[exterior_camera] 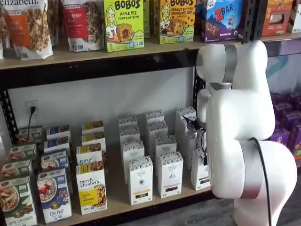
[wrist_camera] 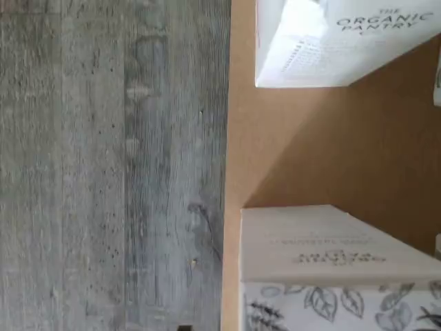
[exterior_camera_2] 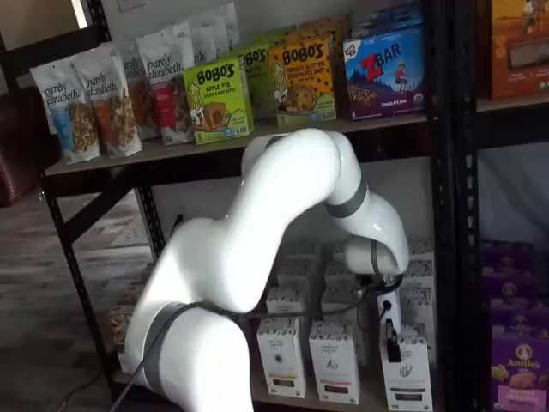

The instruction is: Pick up the white box with a green strip in the middle, on the bottom shelf, the sixth box from the left

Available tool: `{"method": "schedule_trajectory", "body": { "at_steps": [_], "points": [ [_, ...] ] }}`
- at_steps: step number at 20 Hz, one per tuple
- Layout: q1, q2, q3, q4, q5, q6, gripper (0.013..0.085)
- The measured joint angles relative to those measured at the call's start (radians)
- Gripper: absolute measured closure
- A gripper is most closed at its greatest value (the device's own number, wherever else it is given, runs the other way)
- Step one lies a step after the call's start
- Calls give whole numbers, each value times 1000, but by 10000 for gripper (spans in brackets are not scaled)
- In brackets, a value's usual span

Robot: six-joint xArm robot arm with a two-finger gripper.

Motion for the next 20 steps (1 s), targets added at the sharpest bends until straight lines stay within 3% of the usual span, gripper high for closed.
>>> {"method": "schedule_trajectory", "body": {
  "at_steps": [4, 9, 13, 14, 16, 20],
  "points": [
    [0, 15, -19, 5, 6, -4, 130],
    [1, 24, -38, -44, 30, 38, 130],
    [-2, 17, -12, -21, -18, 17, 250],
    [-2, 16, -5, -13, -31, 10, 250],
    [-1, 13, 3, -8, -44, 7, 330],
    [2, 9, 12, -21, -49, 21, 330]
  ]
}}
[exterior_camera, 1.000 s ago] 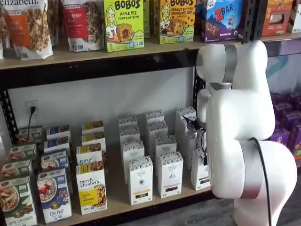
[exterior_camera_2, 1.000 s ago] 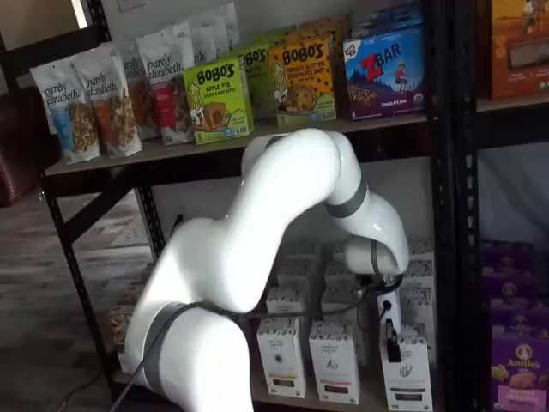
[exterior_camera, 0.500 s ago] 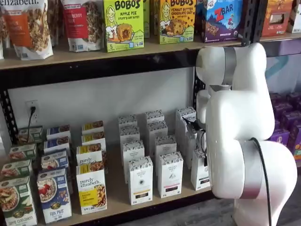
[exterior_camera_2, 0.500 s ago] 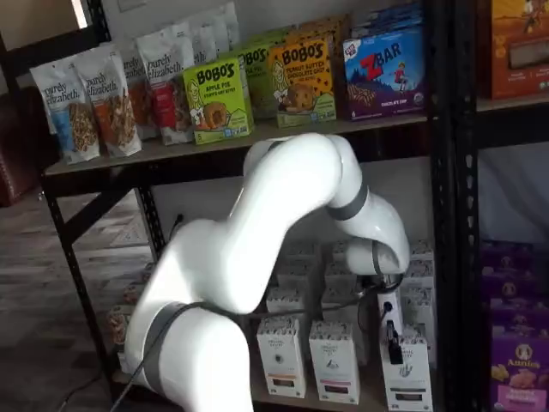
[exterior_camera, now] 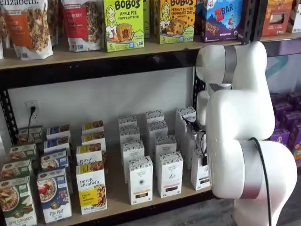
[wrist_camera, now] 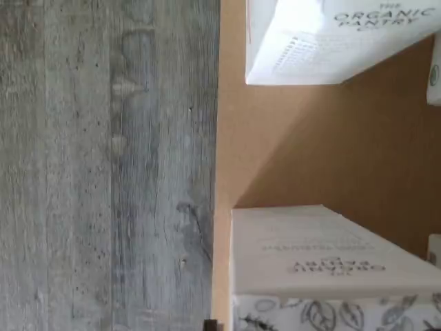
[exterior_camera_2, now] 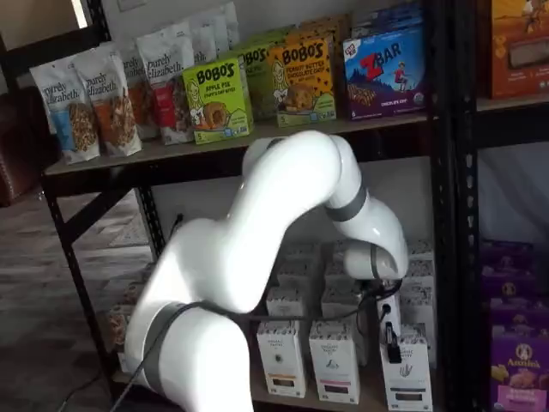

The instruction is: Pick up the white box with a green strip in the middle, on the bottom shelf, the sixth box from the left

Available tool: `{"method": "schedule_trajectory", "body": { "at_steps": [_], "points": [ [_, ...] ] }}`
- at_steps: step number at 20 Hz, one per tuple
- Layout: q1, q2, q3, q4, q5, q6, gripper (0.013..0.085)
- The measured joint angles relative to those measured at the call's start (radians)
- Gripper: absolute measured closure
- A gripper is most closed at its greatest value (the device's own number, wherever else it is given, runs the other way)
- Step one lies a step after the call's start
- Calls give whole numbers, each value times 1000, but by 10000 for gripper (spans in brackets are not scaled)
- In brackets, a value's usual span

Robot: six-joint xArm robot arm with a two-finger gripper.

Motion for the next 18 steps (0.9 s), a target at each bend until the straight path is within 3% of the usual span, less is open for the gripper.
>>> {"method": "schedule_trajectory", "body": {
  "at_steps": [2, 6, 8, 9, 18],
  "points": [
    [1, -3, 6, 6, -2, -4, 330],
    [2, -11, 20, 23, -13, -18, 410],
    [1, -17, 28, 25, -17, -20, 490],
    [1, -20, 32, 25, -20, -20, 490],
    [-7, -88, 143, -80, -75, 69, 490]
  ]
}}
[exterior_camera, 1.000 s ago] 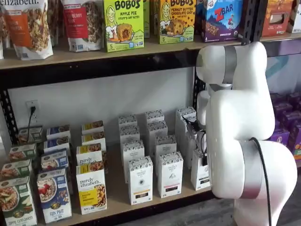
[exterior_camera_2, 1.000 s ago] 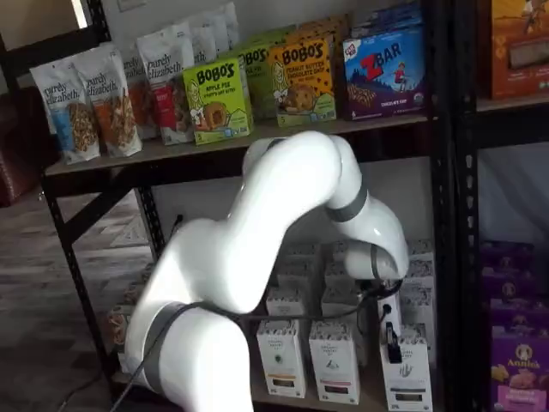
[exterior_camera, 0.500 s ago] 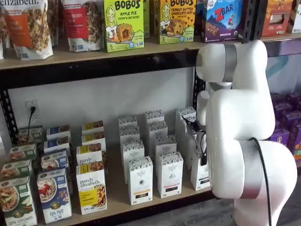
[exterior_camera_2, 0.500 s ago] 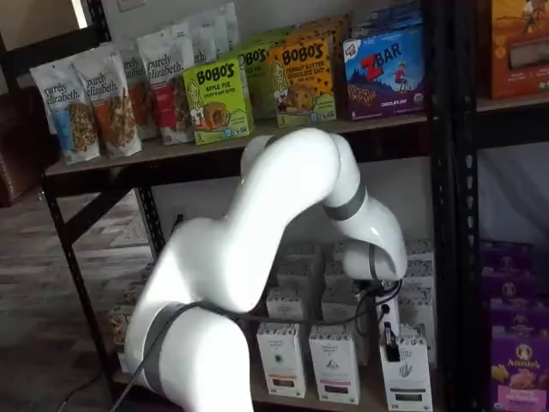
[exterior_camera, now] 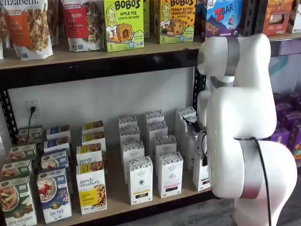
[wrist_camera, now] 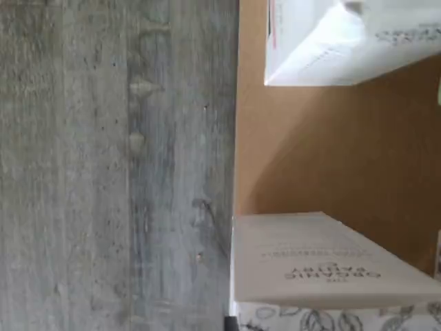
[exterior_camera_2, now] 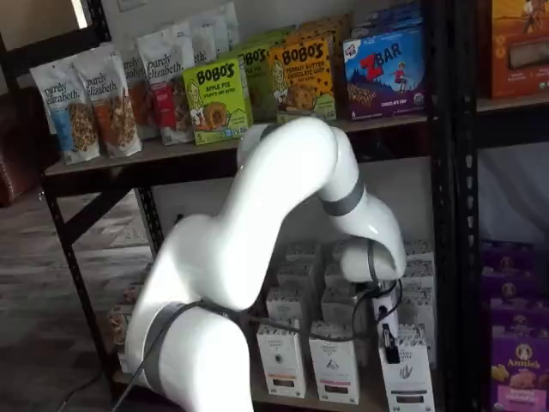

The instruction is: Pick up the white box with a green strip in the middle, on the bottom shelf, the sixth box from the left

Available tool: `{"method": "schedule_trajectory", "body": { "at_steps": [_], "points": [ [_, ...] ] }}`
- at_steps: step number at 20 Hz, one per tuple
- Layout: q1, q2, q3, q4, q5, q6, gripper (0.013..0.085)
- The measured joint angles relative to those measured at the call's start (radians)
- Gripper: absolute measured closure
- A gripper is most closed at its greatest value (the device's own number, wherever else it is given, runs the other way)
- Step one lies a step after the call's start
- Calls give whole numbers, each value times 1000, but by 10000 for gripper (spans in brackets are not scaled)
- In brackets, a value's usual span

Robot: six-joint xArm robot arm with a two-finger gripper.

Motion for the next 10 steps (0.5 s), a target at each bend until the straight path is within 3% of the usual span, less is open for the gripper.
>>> {"method": "schedule_trajectory", "body": {
  "at_steps": [3, 10],
  "points": [
    [0, -63, 101, -66, -38, 64, 490],
    [12, -294, 403, -61, -118, 77, 490]
  ]
}}
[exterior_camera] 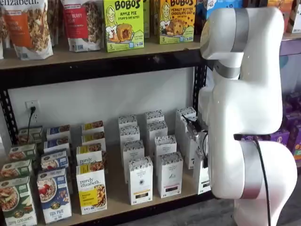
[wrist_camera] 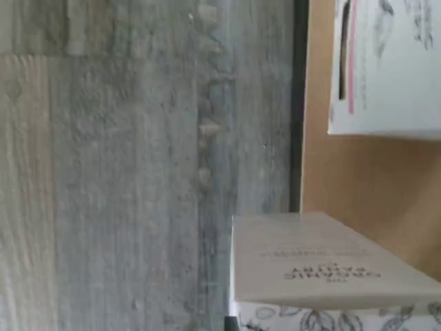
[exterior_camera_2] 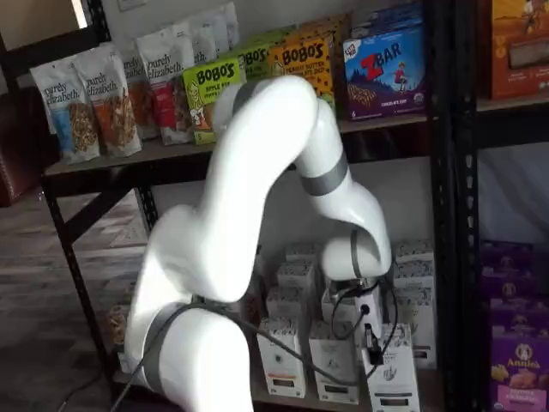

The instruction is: Pick up the white box with a green strip in the middle, on the bottom shelf, the sixth box from the left

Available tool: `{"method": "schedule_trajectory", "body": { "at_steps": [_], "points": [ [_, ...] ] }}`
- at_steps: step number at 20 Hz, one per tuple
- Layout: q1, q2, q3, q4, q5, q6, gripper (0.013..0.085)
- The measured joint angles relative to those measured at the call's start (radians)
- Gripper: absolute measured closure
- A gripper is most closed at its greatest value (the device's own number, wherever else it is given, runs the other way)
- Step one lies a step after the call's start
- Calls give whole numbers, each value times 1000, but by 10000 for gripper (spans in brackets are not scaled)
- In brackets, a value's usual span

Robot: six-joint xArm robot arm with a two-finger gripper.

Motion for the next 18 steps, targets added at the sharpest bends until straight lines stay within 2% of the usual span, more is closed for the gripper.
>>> {"method": "schedule_trajectory", "body": {
  "at_steps": [11, 13, 18],
  "points": [
    [50, -406, 422, -63, -59, 110, 490],
    [67, -496, 497, -30, -52, 95, 490],
    [115, -696, 632, 104, 8, 12, 490]
  ]
}}
